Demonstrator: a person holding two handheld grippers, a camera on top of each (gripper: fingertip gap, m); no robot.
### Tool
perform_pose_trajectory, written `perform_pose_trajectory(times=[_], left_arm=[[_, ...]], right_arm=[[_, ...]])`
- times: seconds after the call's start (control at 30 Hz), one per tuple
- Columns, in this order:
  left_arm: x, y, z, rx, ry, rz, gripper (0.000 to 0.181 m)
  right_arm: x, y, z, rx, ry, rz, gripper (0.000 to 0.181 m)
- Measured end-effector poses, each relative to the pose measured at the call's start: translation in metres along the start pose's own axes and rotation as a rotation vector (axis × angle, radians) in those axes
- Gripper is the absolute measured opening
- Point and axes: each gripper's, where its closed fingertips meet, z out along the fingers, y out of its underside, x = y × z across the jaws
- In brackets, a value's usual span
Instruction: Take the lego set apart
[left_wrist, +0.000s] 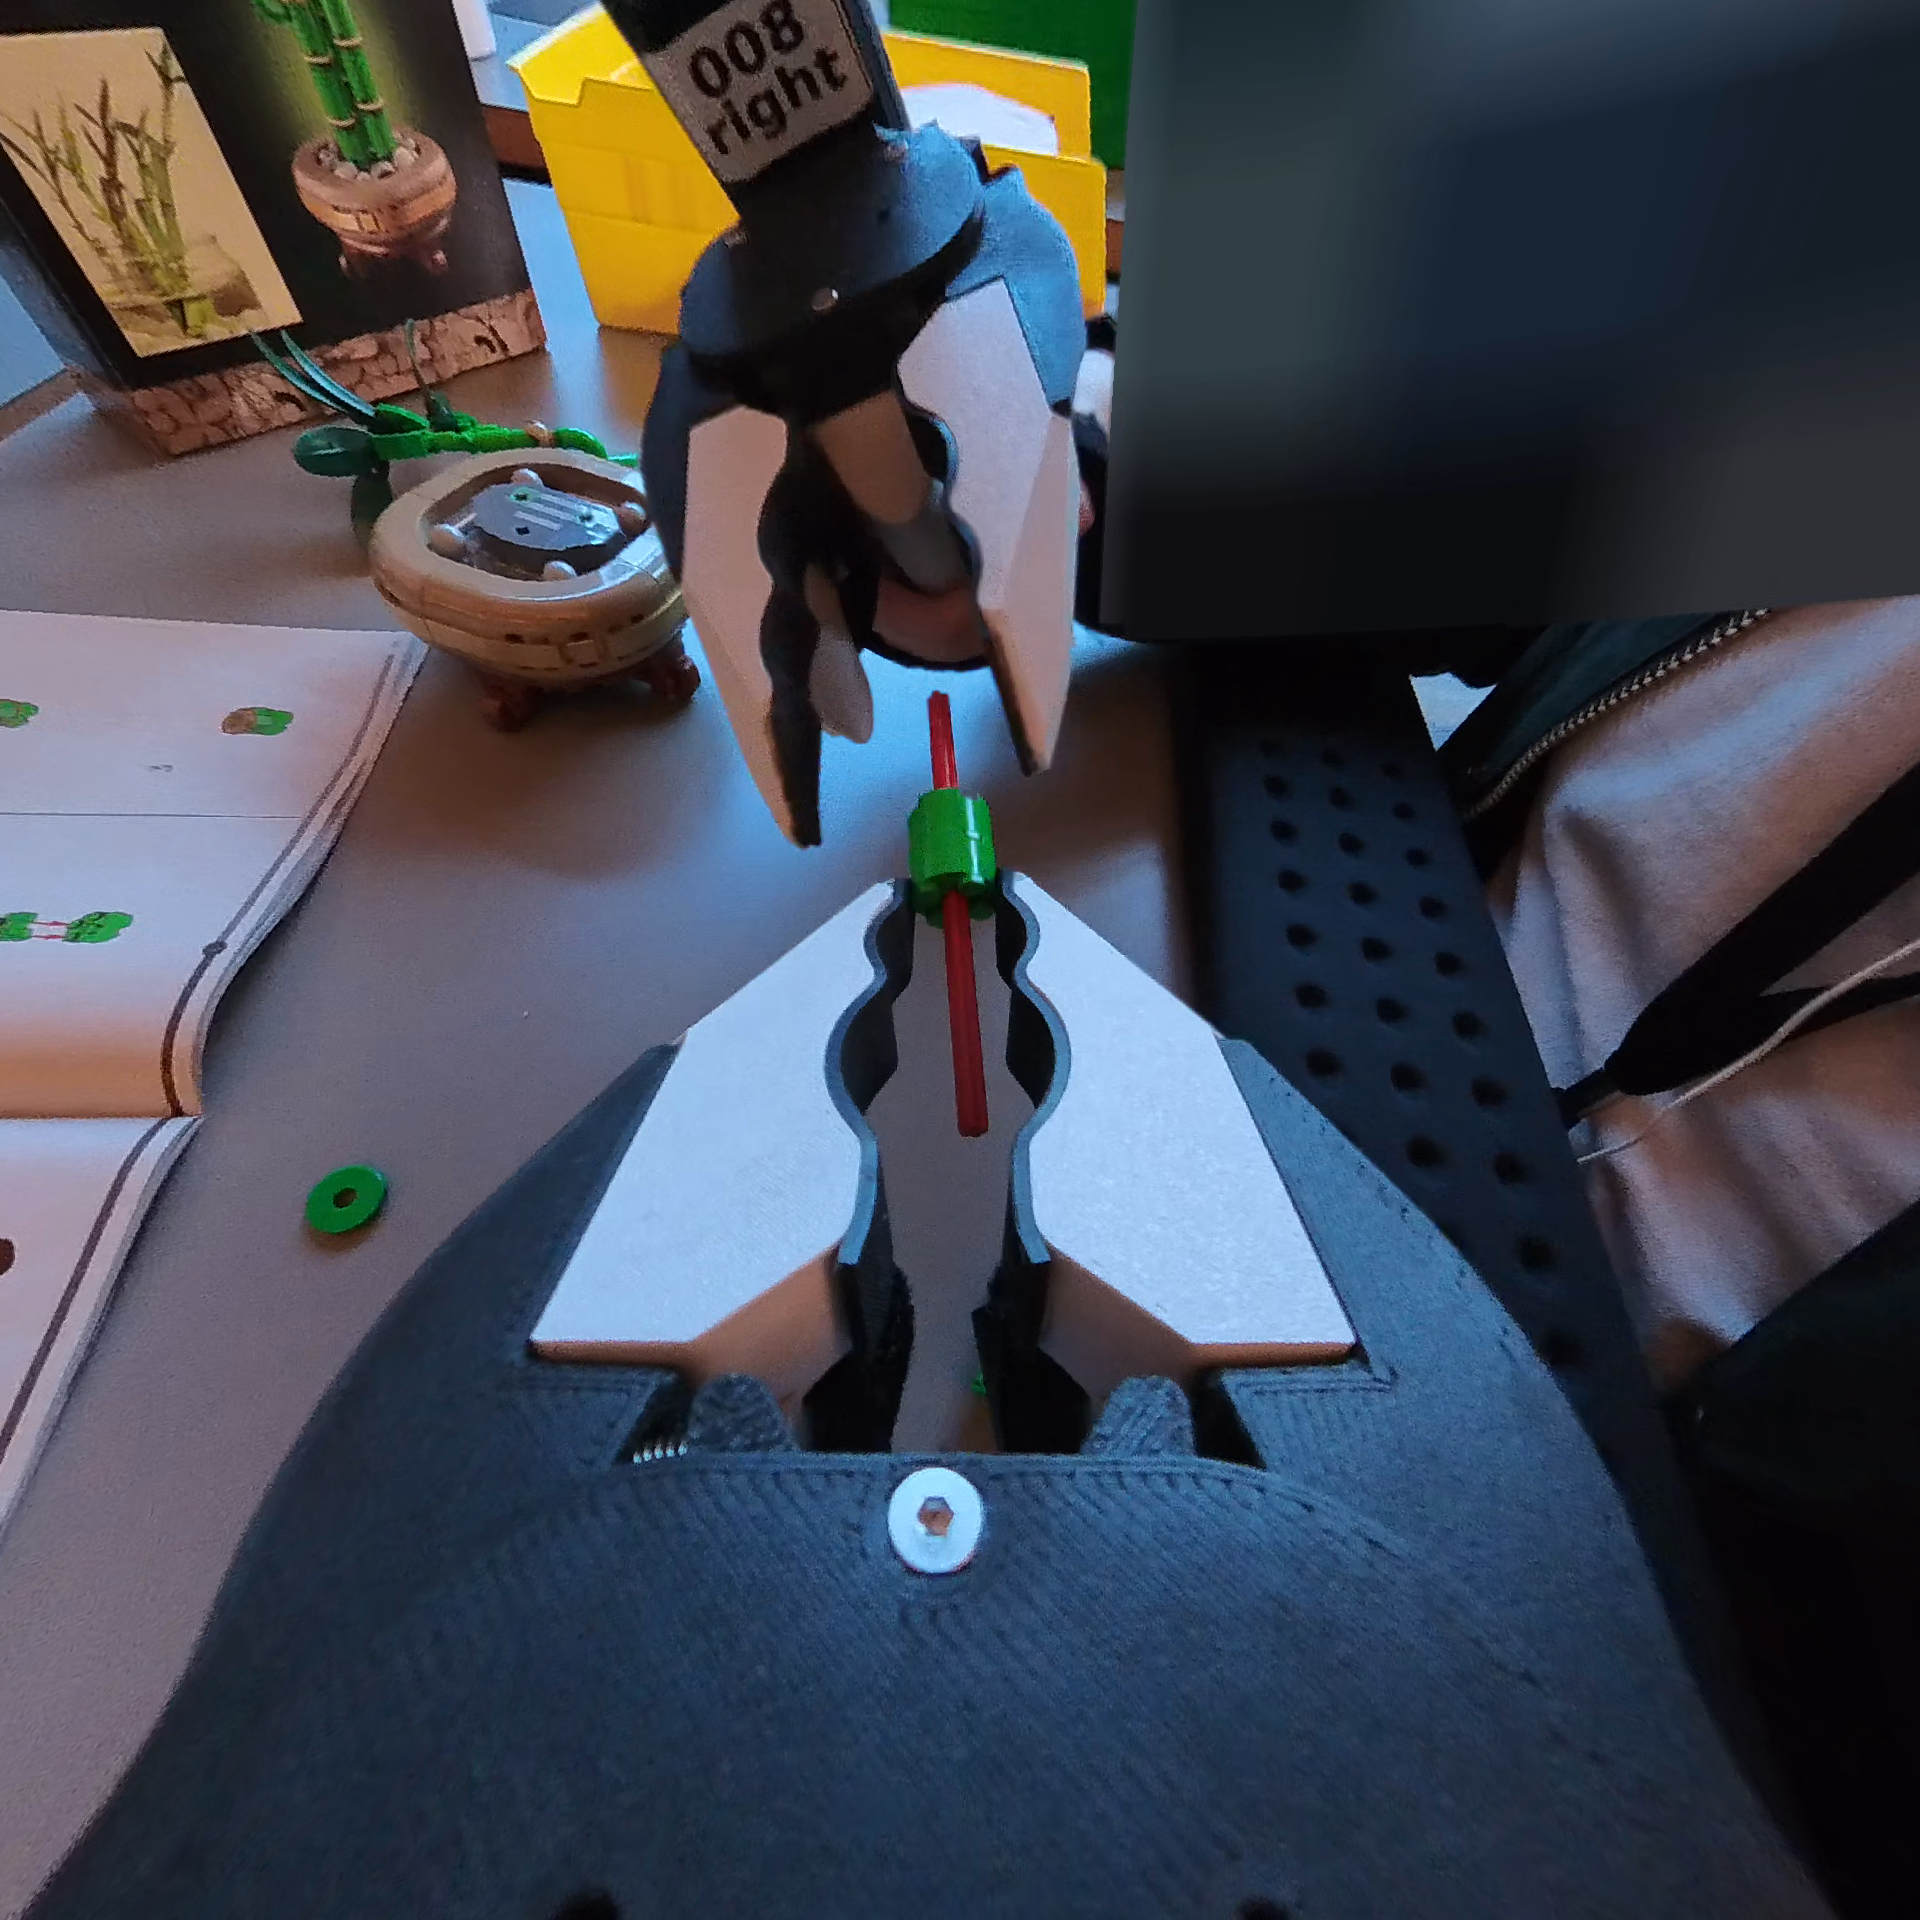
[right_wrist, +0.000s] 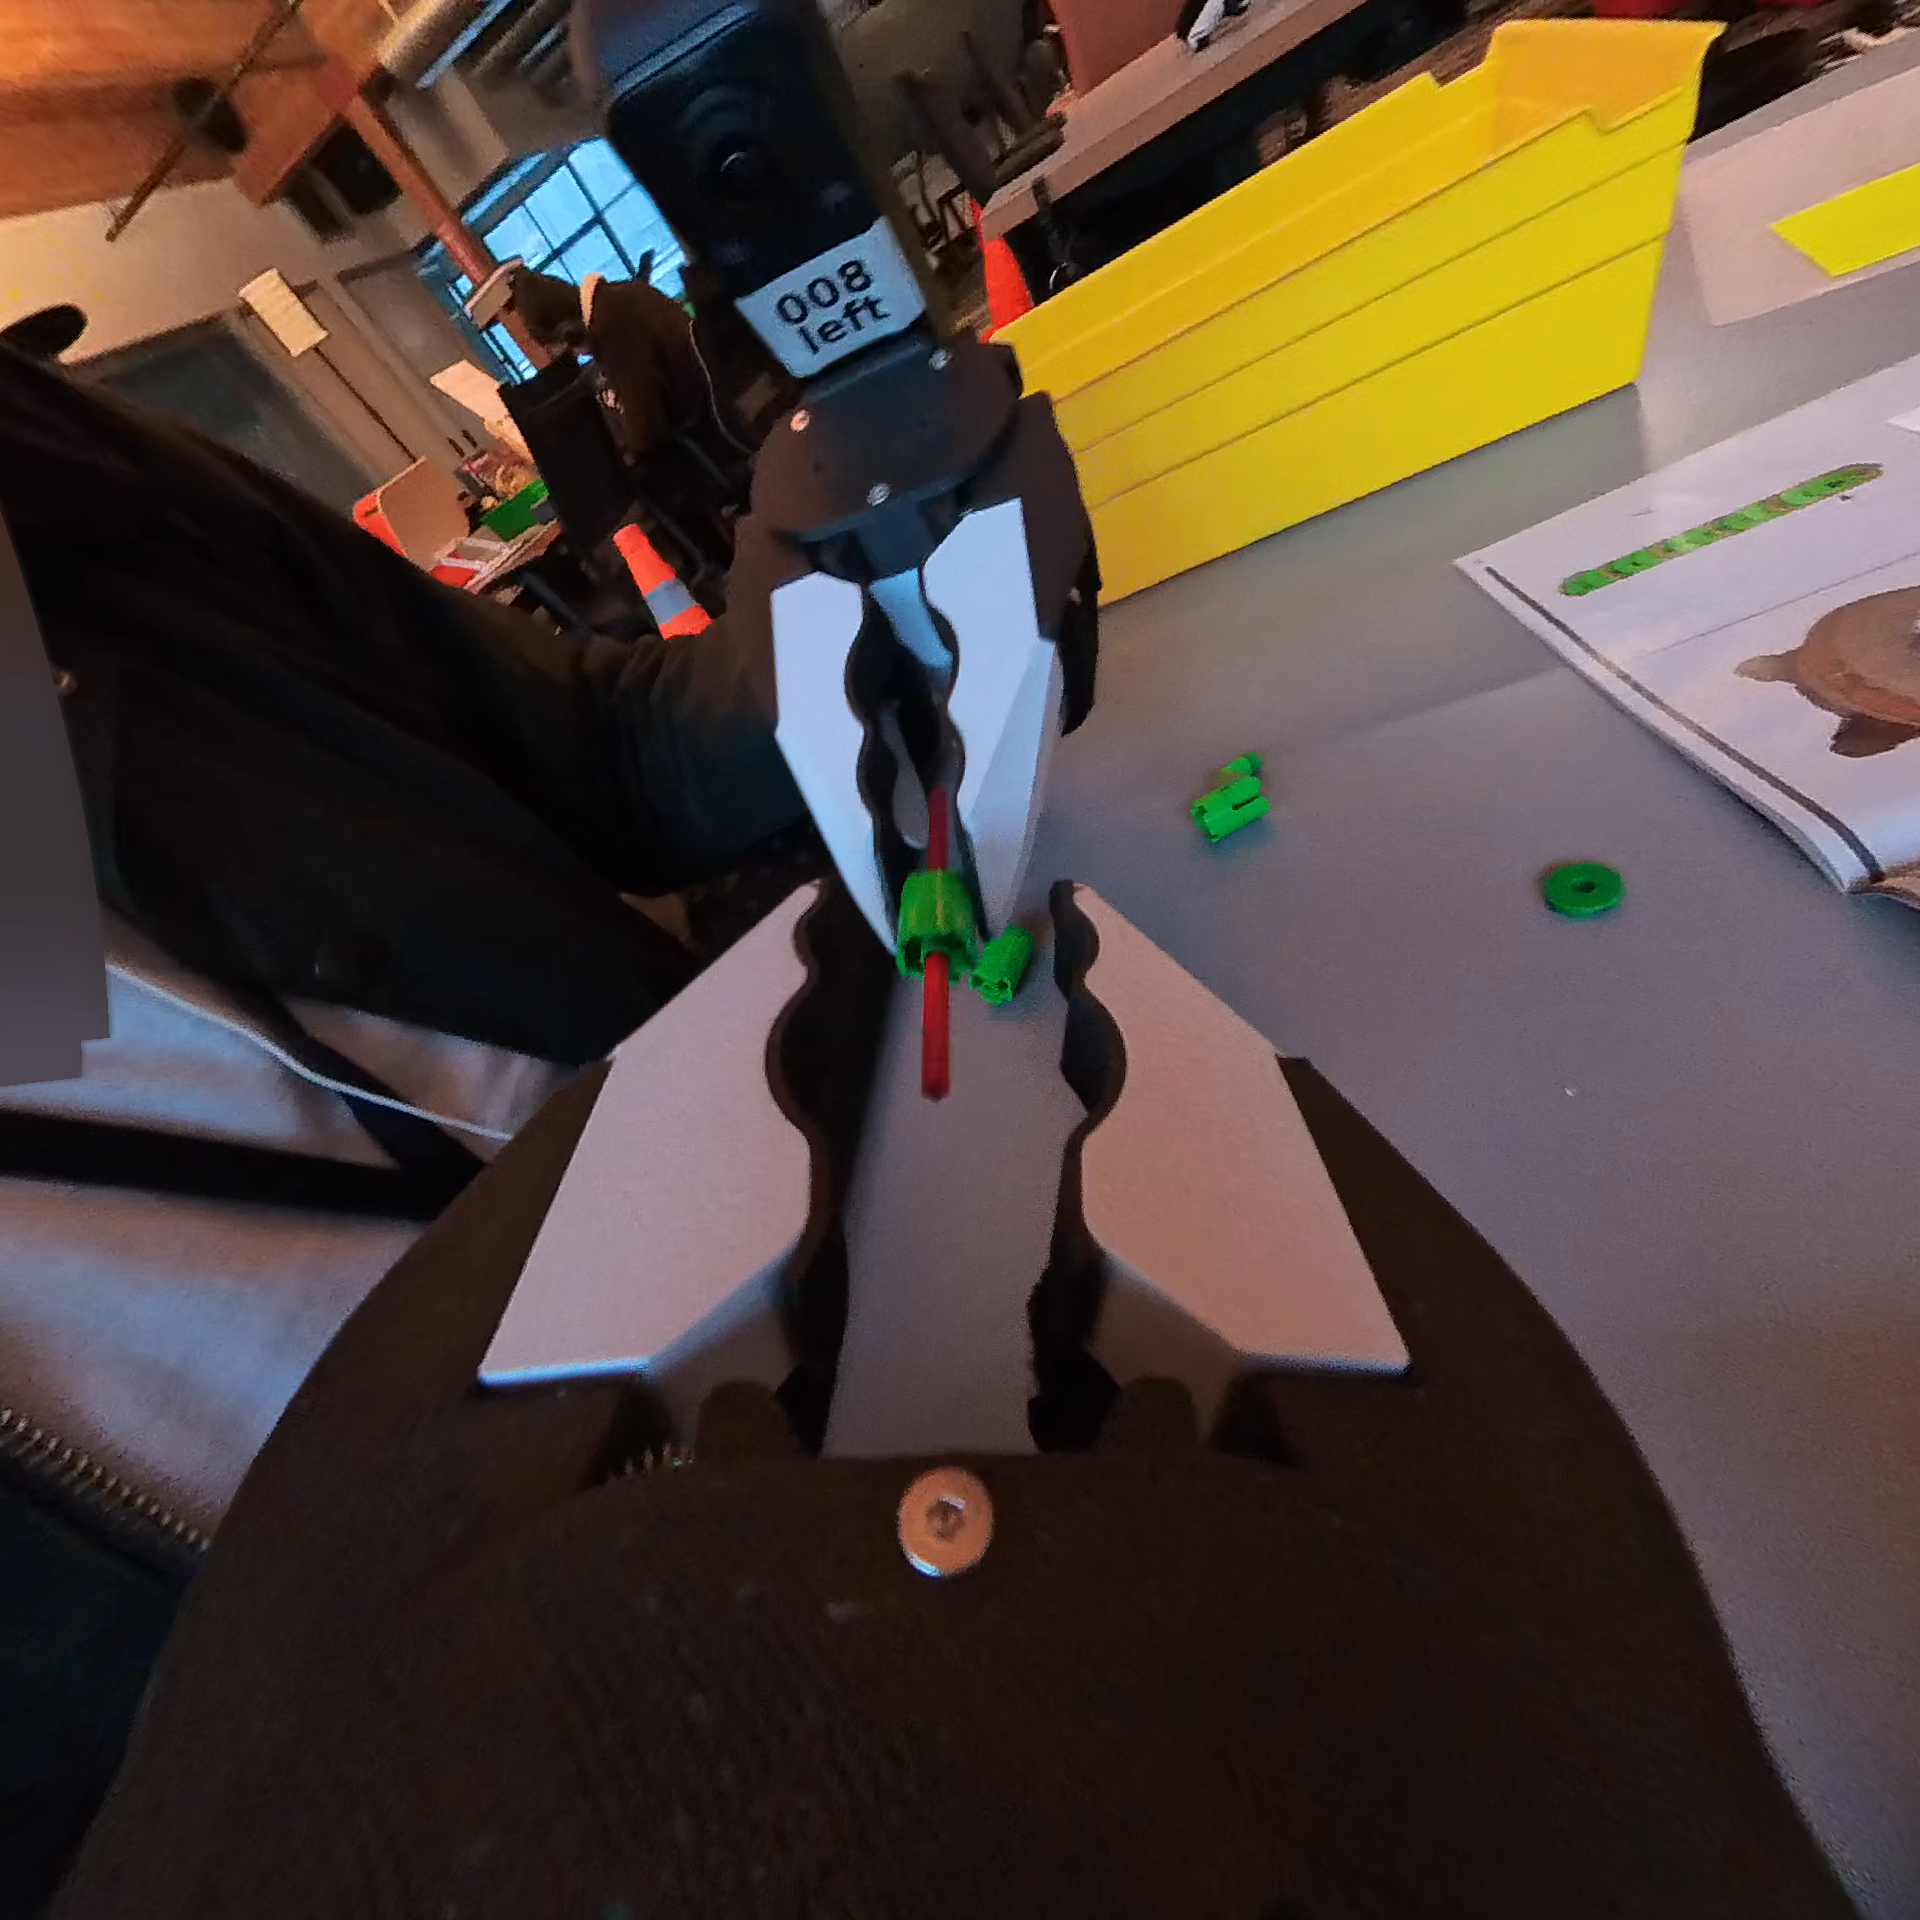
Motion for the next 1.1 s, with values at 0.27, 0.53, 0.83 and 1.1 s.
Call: perform_pose_trajectory(times=[0.27, 0.53, 0.83, 1.1], left_arm=[[-0.001, 0.001, 0.002, -0.01, -0.016, 0.008, 0.014], [-0.007, -0.001, 0.003, 0.008, -0.104, 0.09, 0.014], [-0.002, -0.005, 0.0, 0.033, -0.066, 0.073, 0.014], [-0.006, -0.004, -0.002, 0.029, -0.082, 0.053, 0.014]], right_arm=[[0.002, 0.017, 0.007, -0.096, 0.001, 0.011, 0.019], [0.004, 0.015, 0.005, -0.079, -0.009, 0.083, 0.015], [-0.004, 0.009, 0.005, -0.01, -0.135, 0.185, 0.015], [0.002, 0.009, 0.009, 0.001, -0.107, 0.243, 0.015]])
